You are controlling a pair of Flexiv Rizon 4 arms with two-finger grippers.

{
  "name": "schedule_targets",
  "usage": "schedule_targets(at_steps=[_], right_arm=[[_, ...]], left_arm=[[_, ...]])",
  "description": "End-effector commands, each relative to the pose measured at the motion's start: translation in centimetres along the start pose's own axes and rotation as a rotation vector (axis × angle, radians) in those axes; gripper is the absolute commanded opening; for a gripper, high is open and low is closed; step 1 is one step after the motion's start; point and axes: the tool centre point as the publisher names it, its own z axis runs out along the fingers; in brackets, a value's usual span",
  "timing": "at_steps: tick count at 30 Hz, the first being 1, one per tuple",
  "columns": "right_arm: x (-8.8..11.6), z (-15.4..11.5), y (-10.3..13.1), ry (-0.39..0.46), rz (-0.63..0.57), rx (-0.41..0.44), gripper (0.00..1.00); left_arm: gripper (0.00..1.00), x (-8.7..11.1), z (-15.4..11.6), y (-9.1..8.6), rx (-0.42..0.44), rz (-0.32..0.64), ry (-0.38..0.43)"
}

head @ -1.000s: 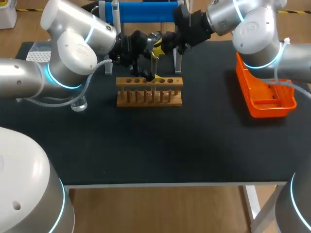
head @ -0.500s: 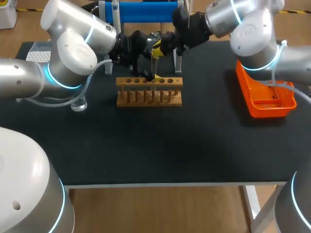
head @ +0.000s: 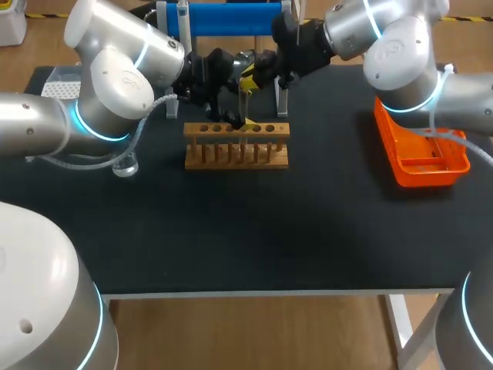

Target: Invert the test tube, pick up the pipette, mount the tip to pipette, aspirate from beaker and dispense into the tube, eject the tip, return the pipette, and cap with the stopper.

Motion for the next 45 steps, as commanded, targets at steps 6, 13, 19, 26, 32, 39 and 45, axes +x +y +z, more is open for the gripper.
schedule_targets(at_steps=[6,13,19,26,32,39,45], right_arm=[[-0.01,-0.18,0.31,-0.005,-0.007,-0.008,0.00],[-0.06,0.03,0.37,-0.006,-0.010,-0.006,0.00],[-0.06,0.29,0.31,-0.003,-0.011,0.000,0.00],[-0.08,0.64,-0.09,-0.003,-0.009,0.007,0.00],[-0.01,0.75,-0.29,-0.002,-0.006,0.008,0.00],[-0.06,0.23,0.24,-0.018,-0.011,-0.015,0.00],[-0.10,0.12,0.38,-0.024,-0.013,-0.022,0.00]], left_arm=[[1.00,-0.12,-0.02,-0.07,-0.003,-0.001,0.004],[1.00,-0.12,-0.02,-0.07,-0.003,-0.001,0.004],[1.00,-0.12,-0.02,-0.07,-0.003,-0.001,0.004],[1.00,-0.12,-0.02,-0.07,-0.003,-0.001,0.004],[1.00,-0.12,-0.02,-0.07,-0.003,-0.001,0.004],[1.00,-0.12,-0.02,-0.07,-0.003,-0.001,0.004],[1.00,-0.12,-0.02,-0.07,-0.003,-0.001,0.004]])
